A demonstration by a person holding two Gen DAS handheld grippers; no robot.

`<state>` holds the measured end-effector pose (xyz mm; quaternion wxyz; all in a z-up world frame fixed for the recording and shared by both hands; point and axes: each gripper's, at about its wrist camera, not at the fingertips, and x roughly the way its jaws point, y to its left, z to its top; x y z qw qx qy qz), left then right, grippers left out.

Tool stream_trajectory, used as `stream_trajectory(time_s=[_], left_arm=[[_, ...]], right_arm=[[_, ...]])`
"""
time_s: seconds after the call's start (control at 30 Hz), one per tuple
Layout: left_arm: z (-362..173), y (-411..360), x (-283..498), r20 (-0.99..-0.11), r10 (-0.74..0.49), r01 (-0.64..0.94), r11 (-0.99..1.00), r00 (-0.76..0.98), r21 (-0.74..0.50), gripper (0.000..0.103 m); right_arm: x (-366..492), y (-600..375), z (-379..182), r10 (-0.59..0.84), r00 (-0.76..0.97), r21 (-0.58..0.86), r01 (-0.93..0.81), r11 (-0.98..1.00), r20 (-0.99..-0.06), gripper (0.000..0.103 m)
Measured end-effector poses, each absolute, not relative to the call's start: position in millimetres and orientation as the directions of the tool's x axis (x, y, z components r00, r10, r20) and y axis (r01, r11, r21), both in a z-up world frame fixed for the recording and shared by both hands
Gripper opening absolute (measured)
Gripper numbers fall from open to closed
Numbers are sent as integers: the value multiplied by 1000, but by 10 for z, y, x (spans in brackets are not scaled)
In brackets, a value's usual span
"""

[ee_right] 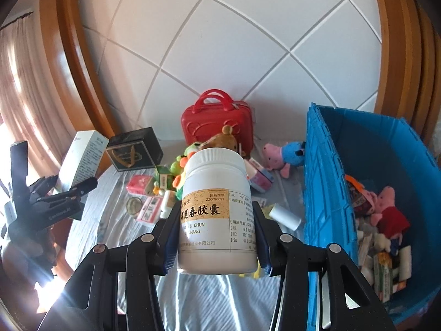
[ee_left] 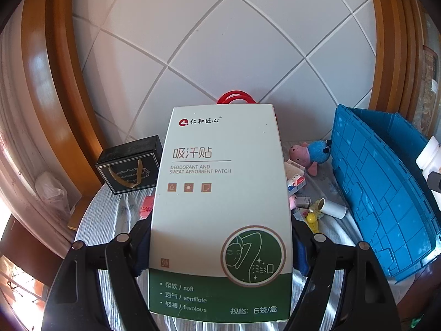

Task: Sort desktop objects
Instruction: 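Lift and carry the patch box and white pill bottle over the blue crate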

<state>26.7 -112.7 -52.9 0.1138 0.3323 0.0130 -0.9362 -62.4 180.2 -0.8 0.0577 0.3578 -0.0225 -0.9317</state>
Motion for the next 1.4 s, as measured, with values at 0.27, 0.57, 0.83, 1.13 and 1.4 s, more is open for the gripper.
stream_trajectory(time_s=[0.27, 0.57, 0.83, 1.13, 1.4], left_arm=[[-372, -732, 135, -607, -170, 173, -983, -776, 55, 77], [-193, -243, -71, -584, -106, 90, -994, -804, 57, 77], [-74, 303, -303, -574, -37, -3, -998, -818, 69, 77], [26, 928, -529, -570, 43, -113, -990, -821, 89, 77], [87, 1458, -708, -573, 119, -212, -972, -811, 99, 77]], right_arm=[[-477, 2103, 149, -123, -755, 99, 77, -992, -644, 45], [-330, 2521, 313, -95, -774, 112, 31, -993, -626, 45], [-237, 2962, 450, -44, -790, 108, -28, -994, -611, 45], [-148, 3466, 523, 14, -796, 110, -101, -989, -606, 45], [-45, 3888, 519, 61, -793, 120, -168, -978, -607, 45]])
